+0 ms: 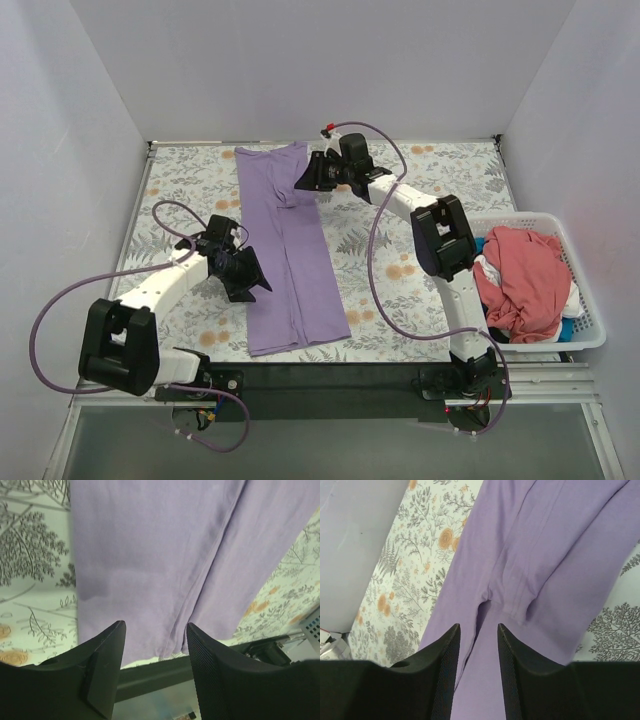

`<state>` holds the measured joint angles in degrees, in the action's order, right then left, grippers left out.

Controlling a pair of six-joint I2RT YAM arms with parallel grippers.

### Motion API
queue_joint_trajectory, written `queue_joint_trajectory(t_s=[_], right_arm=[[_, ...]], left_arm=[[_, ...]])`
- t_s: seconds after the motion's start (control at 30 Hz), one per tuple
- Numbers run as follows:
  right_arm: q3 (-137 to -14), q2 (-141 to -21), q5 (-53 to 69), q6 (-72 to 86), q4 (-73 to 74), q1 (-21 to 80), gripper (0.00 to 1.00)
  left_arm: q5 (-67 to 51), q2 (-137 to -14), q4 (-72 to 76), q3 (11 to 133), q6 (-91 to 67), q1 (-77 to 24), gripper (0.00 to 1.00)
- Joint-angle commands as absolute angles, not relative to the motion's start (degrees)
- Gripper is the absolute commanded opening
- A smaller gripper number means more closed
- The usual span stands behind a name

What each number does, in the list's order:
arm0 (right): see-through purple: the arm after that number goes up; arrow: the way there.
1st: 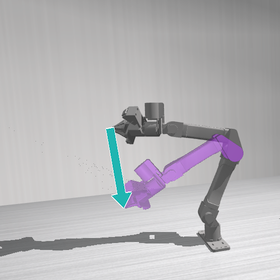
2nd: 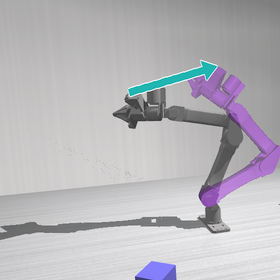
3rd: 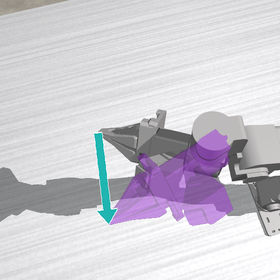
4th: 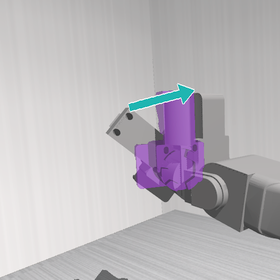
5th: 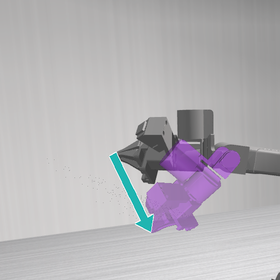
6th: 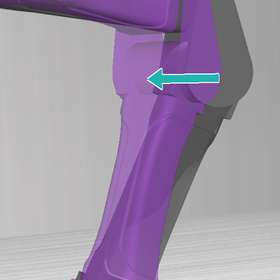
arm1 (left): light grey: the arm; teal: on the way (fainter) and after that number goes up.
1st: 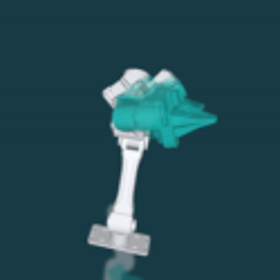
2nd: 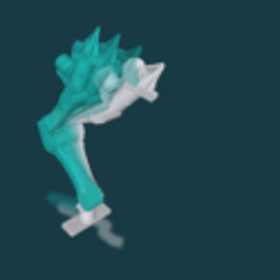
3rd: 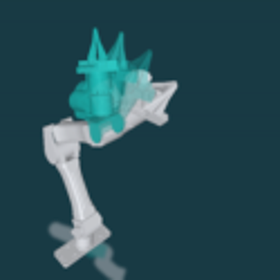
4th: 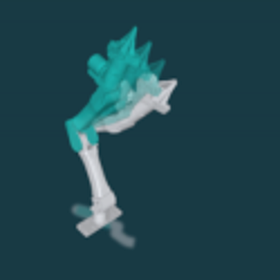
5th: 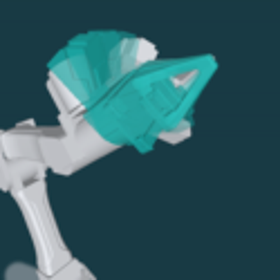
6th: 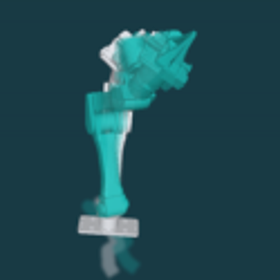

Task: Fold and stack the t-shirts
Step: Fold the tshirt

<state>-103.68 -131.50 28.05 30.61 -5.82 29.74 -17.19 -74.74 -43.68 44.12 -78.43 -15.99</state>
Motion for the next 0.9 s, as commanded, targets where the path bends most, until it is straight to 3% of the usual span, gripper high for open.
queue_joint_trajectory(t_s=[0.0,0.37,0.87], right_arm=[[-108.70,-134.90,26.98,26.98,-3.78,29.88,0.42],[-111.27,-142.20,24.17,28.12,-3.78,28.57,0.42],[-101.34,-137.90,18.63,26.19,-0.53,18.81,0.42]], left_arm=[[-14.77,-77.51,-38.86,46.75,-78.58,-16.26,0.51],[-14.50,-87.26,-33.31,48.87,-77.34,-17.23,0.54],[-18.90,-98.43,-31.64,53.96,-79.27,-25.31,0.54]])
